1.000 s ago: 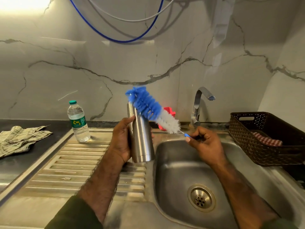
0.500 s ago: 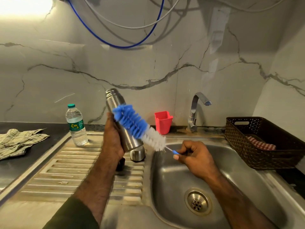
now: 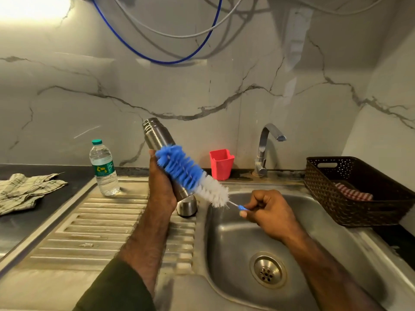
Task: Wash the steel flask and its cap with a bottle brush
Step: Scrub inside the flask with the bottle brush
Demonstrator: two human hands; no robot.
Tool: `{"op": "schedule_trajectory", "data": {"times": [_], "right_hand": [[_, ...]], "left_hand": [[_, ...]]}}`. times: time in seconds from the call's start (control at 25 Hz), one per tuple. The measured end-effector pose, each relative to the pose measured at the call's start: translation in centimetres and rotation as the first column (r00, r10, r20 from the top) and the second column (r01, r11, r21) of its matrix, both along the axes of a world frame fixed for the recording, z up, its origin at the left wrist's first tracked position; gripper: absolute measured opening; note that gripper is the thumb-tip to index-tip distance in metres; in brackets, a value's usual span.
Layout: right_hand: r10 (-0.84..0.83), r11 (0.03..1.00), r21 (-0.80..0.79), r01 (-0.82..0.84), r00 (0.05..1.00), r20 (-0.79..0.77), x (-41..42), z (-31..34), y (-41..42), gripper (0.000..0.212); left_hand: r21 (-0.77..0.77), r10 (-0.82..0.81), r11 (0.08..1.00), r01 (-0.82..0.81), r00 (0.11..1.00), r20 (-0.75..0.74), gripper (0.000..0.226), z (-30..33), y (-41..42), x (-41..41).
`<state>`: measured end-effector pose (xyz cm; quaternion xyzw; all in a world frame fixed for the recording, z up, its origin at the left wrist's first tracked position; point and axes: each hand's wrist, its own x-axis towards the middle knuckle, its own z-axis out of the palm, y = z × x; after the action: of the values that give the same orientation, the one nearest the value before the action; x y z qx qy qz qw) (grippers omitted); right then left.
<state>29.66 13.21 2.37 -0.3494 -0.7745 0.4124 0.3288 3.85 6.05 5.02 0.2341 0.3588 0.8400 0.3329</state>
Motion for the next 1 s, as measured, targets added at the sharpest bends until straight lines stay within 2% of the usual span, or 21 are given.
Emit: {"op": "schedule_trajectory", "data": {"times": [0.08,0.16,0.24,0.28,0.36,0.44,0.52,0.64,0.72,0.8,0.84,0.92,0.96,1.0], "right_hand": [[-0.041,0.999,0.022,0.043,0.997,-0.066,-1.0,0.4,-0.2,0.025],[-0.085,0.991,0.084,0.103,0.977,-0.198,-3.1,0.7,-1.0,0.025],[-0.091,0.986,0.112,0.123,0.962,-0.259,-4.1,0.7,-1.8,0.029],[-0.094,0.987,0.102,0.121,0.966,-0.239,-3.5,0.8,-2.0,0.031],[-0.077,0.996,0.043,0.08,0.994,-0.082,-1.2,0.8,-1.4,0.029],[-0.027,0.999,-0.044,0.03,0.998,0.065,1.0,0.7,-1.3,0.024],[-0.018,0.997,-0.073,0.023,0.998,0.064,1.2,0.5,-1.3,0.024],[-0.103,0.994,0.013,0.104,0.992,-0.068,-1.6,0.4,-1.4,0.023],[-0.153,0.982,0.082,0.168,0.973,-0.171,-3.5,0.7,-1.7,0.019],[-0.138,0.979,0.117,0.164,0.969,-0.203,-3.7,0.8,-1.8,0.019],[-0.116,0.985,0.112,0.135,0.979,-0.167,-3.2,0.7,-1.5,0.021],[-0.047,0.997,0.06,0.048,0.998,-0.03,-1.3,0.2,-0.8,0.026],[-0.019,0.999,0.029,0.018,0.999,0.035,-0.4,0.1,-0.5,0.028],[-0.01,1.0,0.014,0.009,0.997,0.076,0.2,0.0,-0.2,0.029]], "left_hand": [[-0.046,-0.026,0.999,0.024,0.999,-0.046,0.044,-1.2,0.6,0.5],[-0.062,-0.082,0.995,0.079,0.995,-0.063,0.052,-1.6,1.2,1.5],[-0.061,-0.097,0.994,0.094,0.995,-0.04,0.059,-1.0,1.1,2.0],[-0.068,-0.084,0.994,0.081,0.995,-0.045,0.058,-0.8,0.8,1.9],[-0.046,-0.032,0.998,0.03,0.999,-0.043,0.049,-0.9,0.2,0.7],[-0.002,0.0,1.0,0.0,1.0,0.03,0.047,-1.4,-0.4,-0.9],[0.009,-0.007,1.0,0.007,1.0,0.029,0.049,-1.4,-0.6,-1.4],[-0.07,-0.014,0.998,0.01,0.999,-0.049,0.052,-1.3,0.2,0.4],[-0.125,0.005,0.992,-0.013,0.998,-0.058,0.083,-1.8,1.0,1.3],[-0.14,0.007,0.99,-0.017,0.997,-0.073,0.096,-2.1,1.5,1.2],[-0.123,0.009,0.992,-0.019,0.997,-0.074,0.092,-2.2,1.4,0.6],[-0.06,0.026,0.998,-0.028,0.999,-0.044,0.067,-2.2,0.9,-1.2],[-0.025,0.036,0.999,-0.037,0.999,-0.005,0.061,-2.4,0.6,-1.8],[-0.006,0.033,0.999,-0.033,0.999,0.038,0.066,-2.6,0.4,-2.2]]}}
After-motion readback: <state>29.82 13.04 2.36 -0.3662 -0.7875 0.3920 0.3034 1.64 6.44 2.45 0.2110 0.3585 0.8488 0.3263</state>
